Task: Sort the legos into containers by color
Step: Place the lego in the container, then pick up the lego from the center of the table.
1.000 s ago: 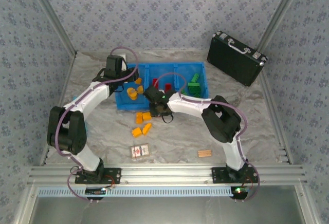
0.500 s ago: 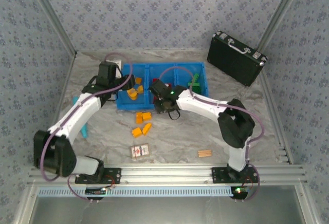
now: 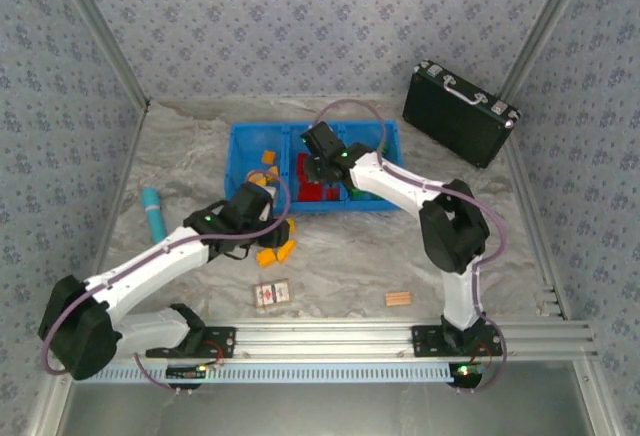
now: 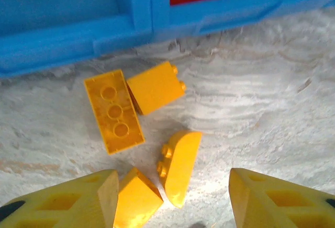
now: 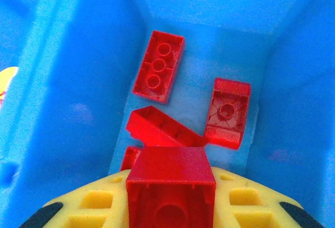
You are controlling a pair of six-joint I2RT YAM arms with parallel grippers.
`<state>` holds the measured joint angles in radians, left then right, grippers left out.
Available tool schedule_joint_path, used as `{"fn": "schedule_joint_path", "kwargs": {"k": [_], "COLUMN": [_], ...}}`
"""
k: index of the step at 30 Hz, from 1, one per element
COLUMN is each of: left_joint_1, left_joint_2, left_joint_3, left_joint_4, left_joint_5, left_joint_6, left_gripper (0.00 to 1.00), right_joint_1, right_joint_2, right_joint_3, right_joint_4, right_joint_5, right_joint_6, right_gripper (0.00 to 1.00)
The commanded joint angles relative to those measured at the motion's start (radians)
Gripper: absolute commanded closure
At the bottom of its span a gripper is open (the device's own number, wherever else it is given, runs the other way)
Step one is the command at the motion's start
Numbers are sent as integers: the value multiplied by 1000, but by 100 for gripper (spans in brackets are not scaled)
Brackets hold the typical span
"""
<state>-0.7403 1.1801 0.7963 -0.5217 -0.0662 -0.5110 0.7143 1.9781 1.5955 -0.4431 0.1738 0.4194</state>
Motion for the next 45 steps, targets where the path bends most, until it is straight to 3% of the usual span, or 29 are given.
{"fn": "schedule_joint_path", "kwargs": {"k": [1, 5, 7, 12, 19, 27, 45], "left_joint_1": [-30, -49, -56, -77, -85, -83, -87], "left_joint_2": [45, 119, 163, 224, 328, 413, 508], "left_joint_3": [32, 47, 63, 79, 133, 223, 240], "left_joint_4": [-5, 51, 42, 88, 102, -10, -5], "left_joint_5": [-97, -96, -120, -159, -174, -258, -270], "left_joint_6": [-87, -123, -147, -186, -210, -229, -266], "left_gripper": [42, 44, 45, 44, 44, 40, 39], "right_joint_1": [-15, -28, -34, -47, -66, -88, -118], "right_joint_2": [34, 13, 2, -39, -129, -169, -199], "right_joint_3": [40, 9, 10, -3, -59, -64, -91], "right_joint_4": [26, 73, 74, 90, 134, 134, 129], "right_joint_5": [-34, -51, -71, -106, -124, -152, -165], "right_joint_6": [-45, -50, -62, -113, -129, -167, -192], "right_gripper": [65, 44, 39, 39, 47, 43, 42]}}
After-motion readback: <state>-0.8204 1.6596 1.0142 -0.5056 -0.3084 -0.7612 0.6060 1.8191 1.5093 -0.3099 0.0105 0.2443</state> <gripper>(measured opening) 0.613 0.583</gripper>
